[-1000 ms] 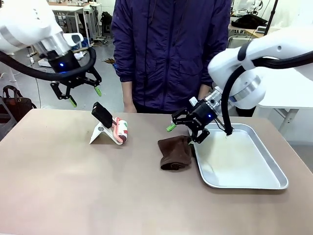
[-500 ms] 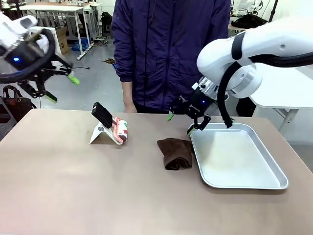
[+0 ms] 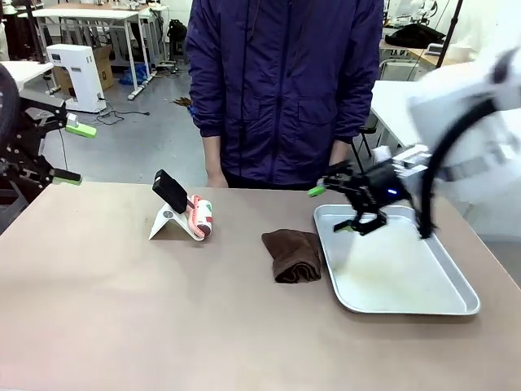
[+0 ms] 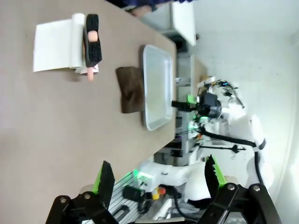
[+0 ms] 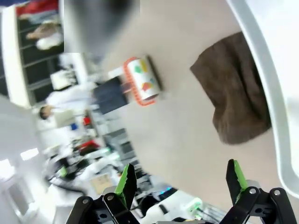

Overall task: Clean the surface of the table.
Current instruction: Return the Lint Roller and towel to their original positions.

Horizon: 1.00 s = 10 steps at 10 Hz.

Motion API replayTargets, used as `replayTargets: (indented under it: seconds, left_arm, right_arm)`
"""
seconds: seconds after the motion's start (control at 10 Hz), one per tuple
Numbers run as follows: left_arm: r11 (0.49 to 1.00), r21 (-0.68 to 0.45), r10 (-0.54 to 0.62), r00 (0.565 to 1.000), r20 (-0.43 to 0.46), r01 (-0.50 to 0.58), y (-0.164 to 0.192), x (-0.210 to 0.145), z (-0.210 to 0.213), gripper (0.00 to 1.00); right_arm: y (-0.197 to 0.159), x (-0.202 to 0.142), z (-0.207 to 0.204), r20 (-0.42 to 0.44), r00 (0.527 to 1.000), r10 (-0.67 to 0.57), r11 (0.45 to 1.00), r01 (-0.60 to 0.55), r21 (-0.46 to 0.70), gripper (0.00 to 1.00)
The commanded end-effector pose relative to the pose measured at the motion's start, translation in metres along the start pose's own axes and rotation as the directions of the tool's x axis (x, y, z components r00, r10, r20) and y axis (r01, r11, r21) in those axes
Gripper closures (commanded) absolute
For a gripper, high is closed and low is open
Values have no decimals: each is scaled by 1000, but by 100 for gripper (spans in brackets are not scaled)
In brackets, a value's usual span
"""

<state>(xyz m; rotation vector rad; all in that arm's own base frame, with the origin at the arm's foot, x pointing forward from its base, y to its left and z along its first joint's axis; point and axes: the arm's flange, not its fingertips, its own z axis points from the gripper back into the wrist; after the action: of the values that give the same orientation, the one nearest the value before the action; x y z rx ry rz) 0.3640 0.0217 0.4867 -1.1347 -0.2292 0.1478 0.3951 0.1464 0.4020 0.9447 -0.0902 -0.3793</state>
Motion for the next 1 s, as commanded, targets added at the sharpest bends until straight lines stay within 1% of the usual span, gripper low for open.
replayTargets:
  seconds: [0.0,0.1,0.2,0.3,0.5,0.6,0.7,0.8,0.9]
  left_arm:
    - [993,-114,-48,997,-56,41,16,0,-4,0]
    - [983,-168,-96,988,-123,75,17,6,-13,0]
    - [980,-182,-102,988,-118,79,20,10,-19,0]
    - [974,-209,-106,991,-88,85,24,16,-18,0]
    - [973,-209,-100,995,-2,97,44,31,-1,0]
    - [968,-231,-95,995,29,99,61,40,16,0]
    - [969,-234,-61,995,74,77,79,46,32,0]
    - [963,-258,-55,995,85,76,93,48,44,0]
    - [971,-222,-87,996,-11,83,106,49,48,0]
  right_arm:
    - [-53,-24,69,23,998,54,977,-57,206,0]
    - [-74,-30,103,53,997,59,953,-72,293,0]
    - [-93,-28,133,78,996,31,938,-56,343,0]
    - [-116,-30,151,90,996,1,922,-36,385,0]
    - [-156,-26,180,84,996,-41,873,-5,488,0]
    - [-173,-26,188,45,998,-44,844,13,536,0]
    - [-187,-28,193,-10,999,-38,824,38,566,0]
    - [-197,-30,196,-60,998,-32,814,61,578,0]
    - [-198,-30,193,-64,998,-26,812,58,580,0]
